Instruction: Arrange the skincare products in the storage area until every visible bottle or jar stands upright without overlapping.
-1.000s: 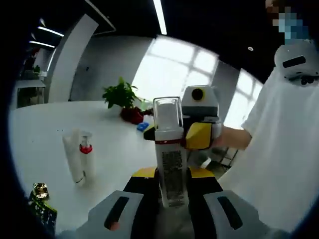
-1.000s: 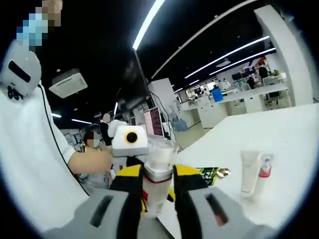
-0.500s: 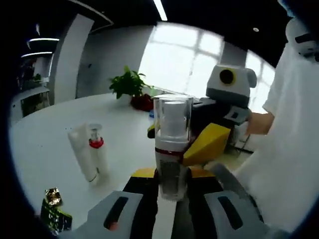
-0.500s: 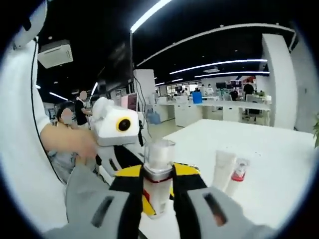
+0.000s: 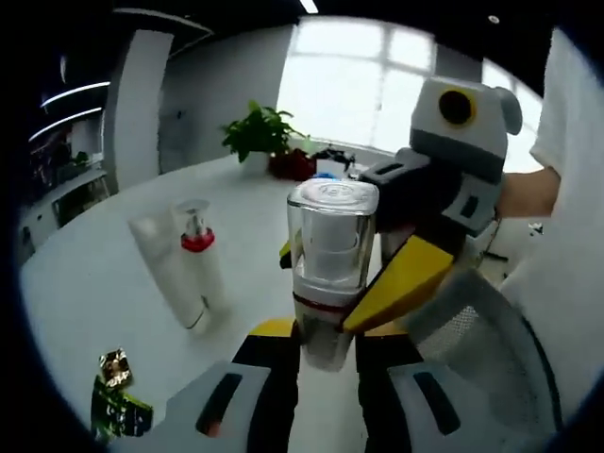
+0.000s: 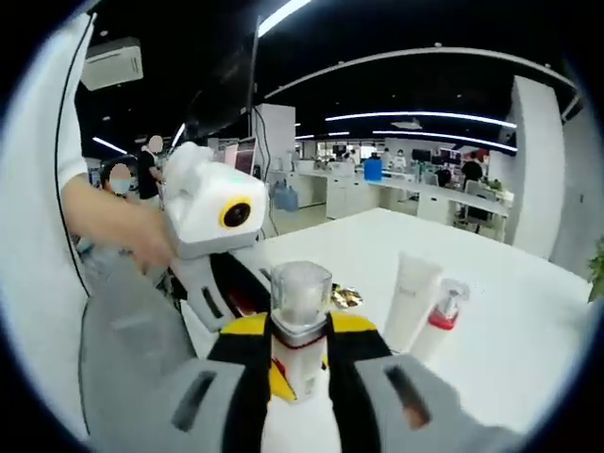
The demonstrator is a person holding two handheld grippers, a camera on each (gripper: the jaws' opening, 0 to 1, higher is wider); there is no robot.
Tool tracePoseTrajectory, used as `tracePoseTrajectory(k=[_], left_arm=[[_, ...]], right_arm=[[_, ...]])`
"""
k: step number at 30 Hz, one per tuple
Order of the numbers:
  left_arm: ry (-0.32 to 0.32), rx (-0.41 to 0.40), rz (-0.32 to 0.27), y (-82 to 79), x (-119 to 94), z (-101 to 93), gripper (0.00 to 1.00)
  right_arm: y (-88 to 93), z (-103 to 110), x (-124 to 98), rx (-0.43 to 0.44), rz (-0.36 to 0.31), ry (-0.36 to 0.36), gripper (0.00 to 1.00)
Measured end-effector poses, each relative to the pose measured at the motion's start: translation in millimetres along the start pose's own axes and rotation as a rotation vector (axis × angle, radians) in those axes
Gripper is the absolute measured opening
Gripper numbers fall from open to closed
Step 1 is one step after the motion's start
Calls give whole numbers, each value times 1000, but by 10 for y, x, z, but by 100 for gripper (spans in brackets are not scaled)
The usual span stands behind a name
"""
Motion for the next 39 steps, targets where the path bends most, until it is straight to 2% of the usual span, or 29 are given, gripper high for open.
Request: tracePoseTrajectory(k=[8, 12, 19, 27, 39], left_arm=[[-68, 38, 40, 174, 202, 161, 19], [-75, 30, 54, 287, 319, 236, 19], [-75, 40, 65, 431, 468, 334, 19], [-63, 53, 81, 516, 567, 414, 19], [-66, 53, 98, 598, 617, 470, 19]], right_arm=[[284, -54, 101, 22, 37, -10, 22], [443, -77, 149, 57, 80, -7, 22], [638, -76, 216, 65, 145, 18, 22], [737, -51, 287, 24, 199, 35, 22], [835, -42, 321, 27, 220, 50, 22]])
Point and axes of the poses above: the point that each gripper's makers call its tool centre point, and the gripper's own axes: x roughly forward along the fingers, z roughly to its left, y roughly out of its underside, the point moved 7 cm from there along -x, roughly backward along the fingers, and after that the axes turned 10 degrees about -x, right-handed, at the moved point
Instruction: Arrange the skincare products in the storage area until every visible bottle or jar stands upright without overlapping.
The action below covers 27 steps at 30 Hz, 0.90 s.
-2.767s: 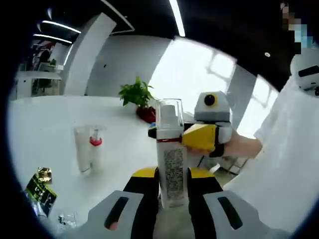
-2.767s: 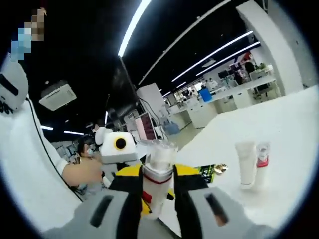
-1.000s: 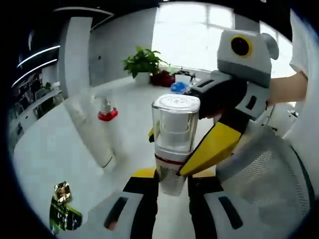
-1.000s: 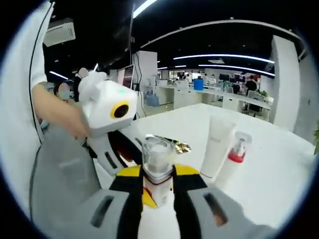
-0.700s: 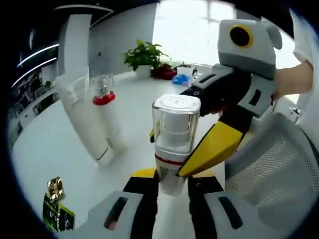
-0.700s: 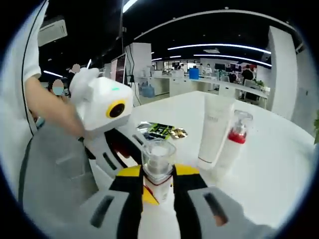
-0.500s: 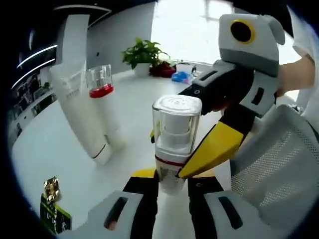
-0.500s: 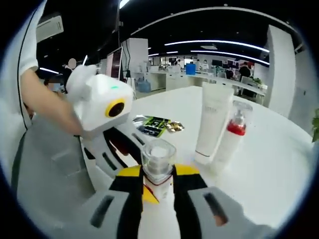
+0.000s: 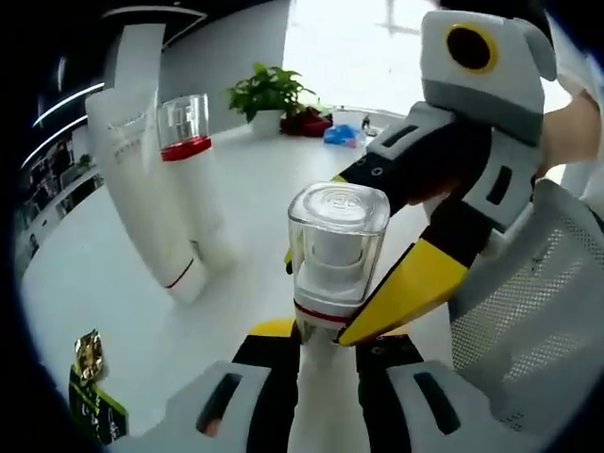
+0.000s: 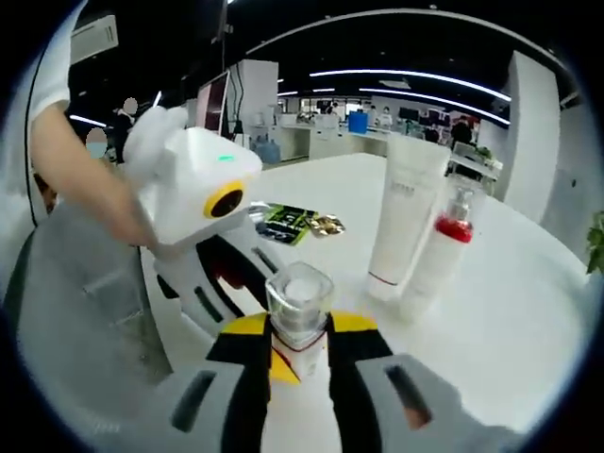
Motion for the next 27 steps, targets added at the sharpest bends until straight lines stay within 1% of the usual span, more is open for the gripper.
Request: tracePoseTrajectory(k=[8, 12, 20, 27], left_arm=[[2, -14, -4, -6, 1, 16, 20], [-1, -9, 2, -1, 1, 21, 20], [-7, -14, 12, 27, -35, 28, 26], [-17, -36, 15, 63, -94, 47, 31]], right_arm=[[-1, -6, 3, -5, 0, 8, 22], [-6, -5, 8, -12, 1, 8, 22], [6, -63, 14, -7, 5, 12, 22], [18, -129, 25, -3, 1, 13, 22]])
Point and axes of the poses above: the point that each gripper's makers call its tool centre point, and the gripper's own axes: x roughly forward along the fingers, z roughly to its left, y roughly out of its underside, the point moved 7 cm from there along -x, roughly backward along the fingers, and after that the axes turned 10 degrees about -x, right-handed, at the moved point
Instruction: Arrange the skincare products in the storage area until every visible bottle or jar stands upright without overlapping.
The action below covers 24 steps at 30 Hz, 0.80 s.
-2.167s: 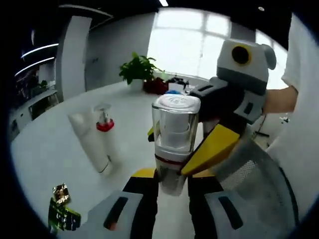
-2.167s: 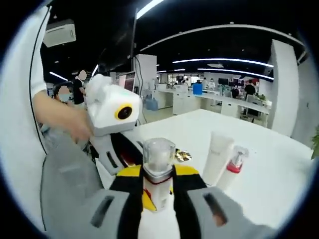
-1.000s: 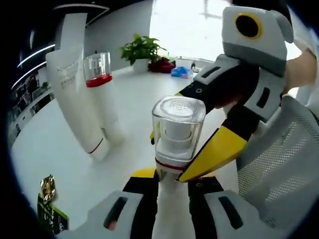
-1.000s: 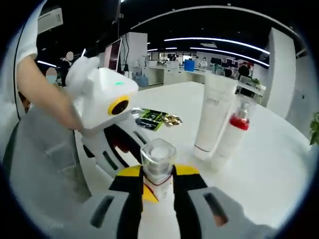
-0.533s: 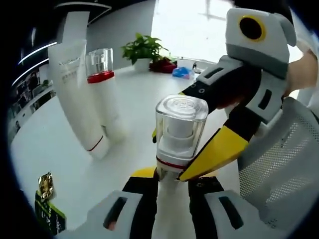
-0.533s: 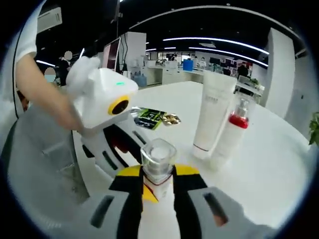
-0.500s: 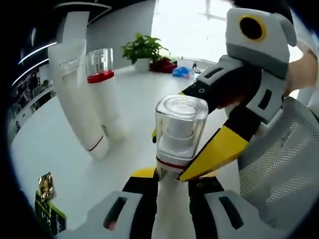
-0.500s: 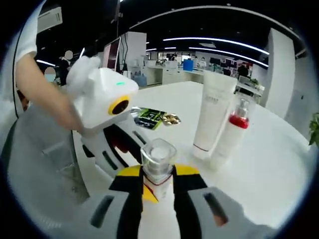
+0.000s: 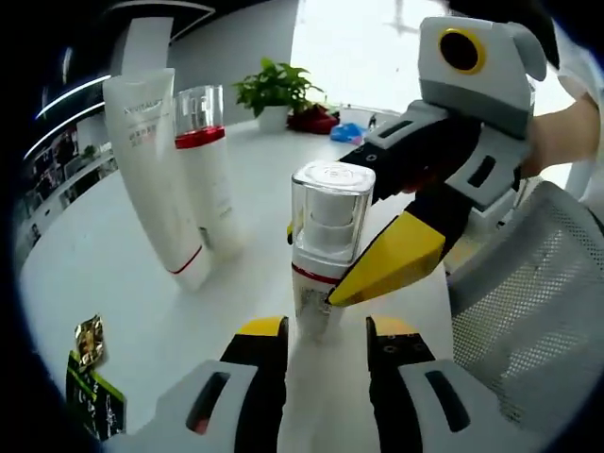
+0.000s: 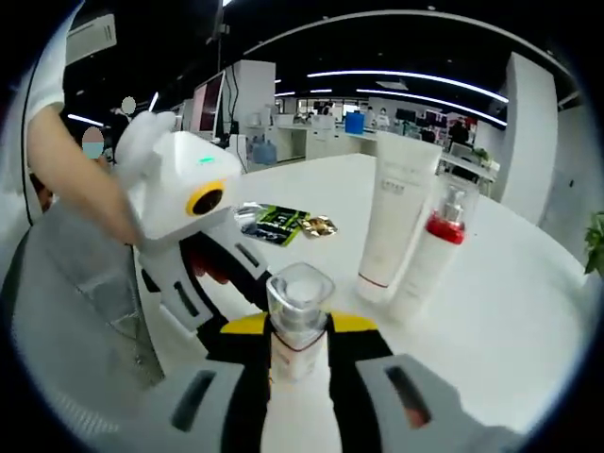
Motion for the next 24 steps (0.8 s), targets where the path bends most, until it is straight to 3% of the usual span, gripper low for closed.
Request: tracePoseTrajectory(k=[9, 24], left_arm=[[-22, -41, -13, 59, -137, 5, 35], [-33, -101, 29, 176, -237, -31, 46]], right_arm=[[37, -189, 23, 4, 3, 20, 22], [77, -521, 106, -14, 4, 31, 22]])
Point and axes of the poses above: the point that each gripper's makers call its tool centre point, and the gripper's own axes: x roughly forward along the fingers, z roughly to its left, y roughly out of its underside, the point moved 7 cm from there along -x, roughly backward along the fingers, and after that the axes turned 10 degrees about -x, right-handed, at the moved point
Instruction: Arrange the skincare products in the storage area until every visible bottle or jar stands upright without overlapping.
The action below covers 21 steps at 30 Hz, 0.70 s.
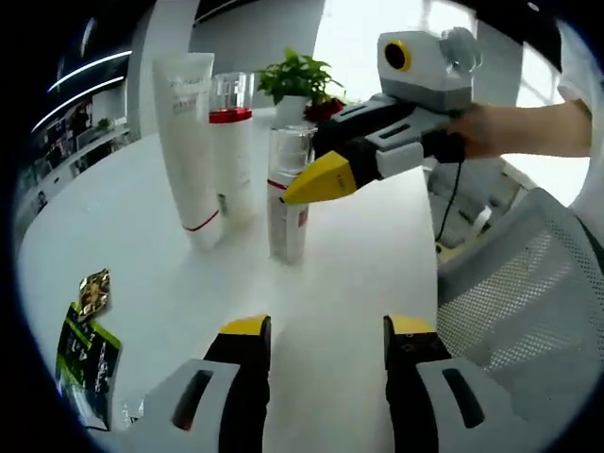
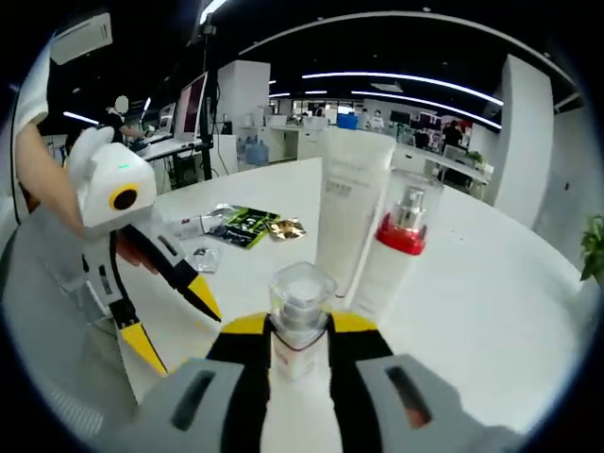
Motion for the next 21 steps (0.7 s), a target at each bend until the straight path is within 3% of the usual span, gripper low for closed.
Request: tracePoseTrajectory(k=[10, 21], left_arm=[[4, -22, 0, -11, -49, -28, 55], [8, -28, 16, 15, -62, -59, 57]], right_arm=[[38, -214, 64, 16, -6, 15, 22], [50, -288, 115, 15, -4, -2, 23]])
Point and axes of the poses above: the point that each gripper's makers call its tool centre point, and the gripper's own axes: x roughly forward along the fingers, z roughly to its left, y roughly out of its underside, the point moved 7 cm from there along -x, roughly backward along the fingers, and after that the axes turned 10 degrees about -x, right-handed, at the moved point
